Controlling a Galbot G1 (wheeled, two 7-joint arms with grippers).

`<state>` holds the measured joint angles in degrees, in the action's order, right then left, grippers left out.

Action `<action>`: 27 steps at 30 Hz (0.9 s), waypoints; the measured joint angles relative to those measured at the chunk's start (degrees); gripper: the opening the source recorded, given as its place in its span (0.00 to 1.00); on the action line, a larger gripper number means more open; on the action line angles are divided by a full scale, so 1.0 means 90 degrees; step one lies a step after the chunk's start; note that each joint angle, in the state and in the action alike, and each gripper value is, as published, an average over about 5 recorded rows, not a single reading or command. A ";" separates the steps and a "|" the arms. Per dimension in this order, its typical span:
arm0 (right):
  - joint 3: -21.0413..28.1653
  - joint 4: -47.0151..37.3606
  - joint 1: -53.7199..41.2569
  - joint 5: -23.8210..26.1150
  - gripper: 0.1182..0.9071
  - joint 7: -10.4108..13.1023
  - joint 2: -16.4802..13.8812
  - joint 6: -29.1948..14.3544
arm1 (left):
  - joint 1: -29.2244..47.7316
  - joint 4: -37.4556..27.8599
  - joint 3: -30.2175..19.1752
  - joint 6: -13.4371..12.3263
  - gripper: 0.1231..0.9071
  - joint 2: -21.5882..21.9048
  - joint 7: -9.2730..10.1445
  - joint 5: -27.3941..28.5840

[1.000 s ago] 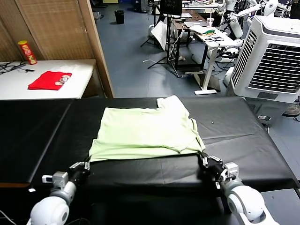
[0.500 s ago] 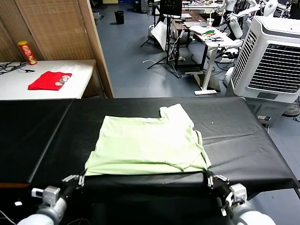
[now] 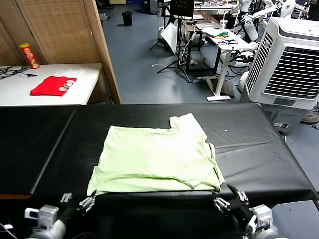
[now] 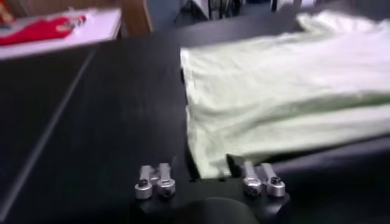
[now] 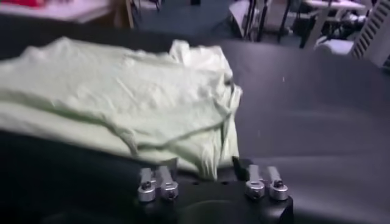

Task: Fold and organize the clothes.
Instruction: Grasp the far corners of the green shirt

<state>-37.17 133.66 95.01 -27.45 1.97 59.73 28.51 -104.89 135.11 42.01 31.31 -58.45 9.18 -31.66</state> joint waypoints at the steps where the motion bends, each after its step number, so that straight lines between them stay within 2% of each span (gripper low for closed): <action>1: 0.0065 -0.0159 -0.0272 -0.0005 0.86 0.0011 -0.0031 -0.0043 | 0.0147 -0.0029 -0.0024 0.0026 0.86 -0.0007 0.0040 -0.0128; 6: 0.0628 -0.1136 -0.1817 0.0012 0.86 0.0130 -0.0113 -0.0153 | 0.1337 -0.0492 -0.0259 0.0176 0.86 0.0117 0.0123 -0.0772; 12: 0.1461 -0.2595 -0.3680 0.0178 0.86 0.0219 0.0056 -0.0138 | 0.3234 -0.1626 -0.0827 0.0283 0.86 0.0250 0.0293 -0.1246; 20: 0.2617 -0.4687 -0.5713 0.0077 0.86 0.0337 0.0444 -0.0168 | 0.5142 -0.3193 -0.1896 0.0426 0.86 0.0128 0.0321 -0.1393; 27: 0.3342 -0.6358 -0.7030 -0.0260 0.86 0.0321 0.0810 -0.0004 | 0.6249 -0.4444 -0.2538 0.0323 0.86 -0.0084 0.0250 -0.1451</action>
<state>-7.10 76.44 31.75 -29.79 4.86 67.02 28.47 -48.66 95.12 19.17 34.22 -59.21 11.43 -44.72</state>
